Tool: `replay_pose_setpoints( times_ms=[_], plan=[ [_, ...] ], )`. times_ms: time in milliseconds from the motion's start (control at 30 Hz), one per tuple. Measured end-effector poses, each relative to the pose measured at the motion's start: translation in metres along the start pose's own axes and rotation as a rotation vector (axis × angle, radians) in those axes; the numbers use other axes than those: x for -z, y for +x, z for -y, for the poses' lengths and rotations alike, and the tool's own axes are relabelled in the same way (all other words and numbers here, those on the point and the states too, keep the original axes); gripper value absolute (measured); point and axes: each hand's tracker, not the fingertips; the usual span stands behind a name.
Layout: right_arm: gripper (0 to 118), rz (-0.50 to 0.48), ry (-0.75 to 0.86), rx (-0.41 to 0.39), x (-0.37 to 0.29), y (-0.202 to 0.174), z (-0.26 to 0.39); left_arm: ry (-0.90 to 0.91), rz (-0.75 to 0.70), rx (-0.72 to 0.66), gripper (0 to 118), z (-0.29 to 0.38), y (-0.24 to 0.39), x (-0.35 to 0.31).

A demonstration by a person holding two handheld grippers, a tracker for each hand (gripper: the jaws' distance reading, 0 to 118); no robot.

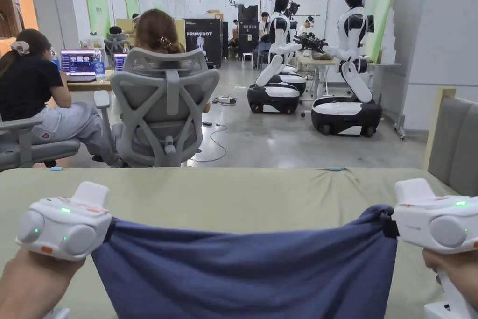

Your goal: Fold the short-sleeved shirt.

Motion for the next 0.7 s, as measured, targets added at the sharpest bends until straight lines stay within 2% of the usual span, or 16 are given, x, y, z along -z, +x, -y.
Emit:
replay_pose_setpoints(
  times_ms=[167,233,367,567,700],
  plan=[
    [2,0.063,0.117,-0.032,-0.032,0.005,-0.051,0.084,-0.043,-0.064,1,-0.046,-0.046,-0.023],
    [2,0.068,0.162,-0.014,-0.038,0.008,-0.072,0.123,-0.058,-0.099,1,-0.066,-0.057,-0.030],
    [2,0.113,0.266,-0.017,-0.069,-0.006,-0.118,0.196,-0.070,-0.163,1,-0.113,-0.077,-0.038],
    [2,0.134,0.325,0.020,-0.063,0.005,-0.177,0.263,-0.100,-0.160,1,-0.166,-0.095,-0.034],
    [2,0.139,0.329,0.013,-0.045,0.004,-0.181,0.273,-0.102,-0.171,1,-0.176,-0.100,-0.017]
  ],
)
